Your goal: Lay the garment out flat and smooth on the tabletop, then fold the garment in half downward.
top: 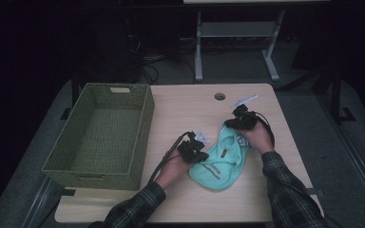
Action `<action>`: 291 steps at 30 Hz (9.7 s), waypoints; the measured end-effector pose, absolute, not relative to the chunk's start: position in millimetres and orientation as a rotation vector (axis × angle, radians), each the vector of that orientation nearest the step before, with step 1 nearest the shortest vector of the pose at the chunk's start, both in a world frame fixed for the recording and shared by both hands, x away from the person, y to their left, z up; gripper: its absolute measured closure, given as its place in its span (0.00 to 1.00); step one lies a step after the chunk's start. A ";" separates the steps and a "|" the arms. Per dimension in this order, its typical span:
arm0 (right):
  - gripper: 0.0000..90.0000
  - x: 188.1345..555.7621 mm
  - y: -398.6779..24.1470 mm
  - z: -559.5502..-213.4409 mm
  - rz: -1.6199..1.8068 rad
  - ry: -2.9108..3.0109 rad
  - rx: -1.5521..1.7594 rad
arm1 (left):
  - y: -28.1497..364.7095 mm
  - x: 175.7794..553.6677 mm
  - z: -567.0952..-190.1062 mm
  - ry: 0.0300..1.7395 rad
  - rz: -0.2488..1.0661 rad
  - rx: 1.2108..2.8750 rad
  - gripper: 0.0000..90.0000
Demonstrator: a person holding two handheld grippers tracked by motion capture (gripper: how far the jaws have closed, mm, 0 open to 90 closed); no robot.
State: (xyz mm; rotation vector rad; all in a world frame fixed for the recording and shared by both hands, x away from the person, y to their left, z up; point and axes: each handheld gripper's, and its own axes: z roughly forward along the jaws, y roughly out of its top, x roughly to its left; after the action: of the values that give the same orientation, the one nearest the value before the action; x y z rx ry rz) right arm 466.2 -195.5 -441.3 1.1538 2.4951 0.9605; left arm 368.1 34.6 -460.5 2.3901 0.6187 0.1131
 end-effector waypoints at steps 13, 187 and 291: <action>0.80 472.1 -216.7 -446.8 0.975 2.421 1.231 | 47.3 376.9 -455.0 0.687 0.061 2.314 0.99; 1.00 363.3 -234.2 -451.3 1.089 2.455 1.139 | 55.8 401.1 -426.0 0.707 0.132 2.308 1.00; 1.00 332.3 -162.2 -464.8 1.009 2.656 0.876 | 94.2 362.2 -410.6 0.772 0.178 2.180 0.93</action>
State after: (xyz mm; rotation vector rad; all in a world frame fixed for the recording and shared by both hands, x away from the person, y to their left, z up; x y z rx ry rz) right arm 332.3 -162.2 -464.8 0.8763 2.6555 1.0092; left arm 362.2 94.2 -410.6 2.1795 0.7724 0.1781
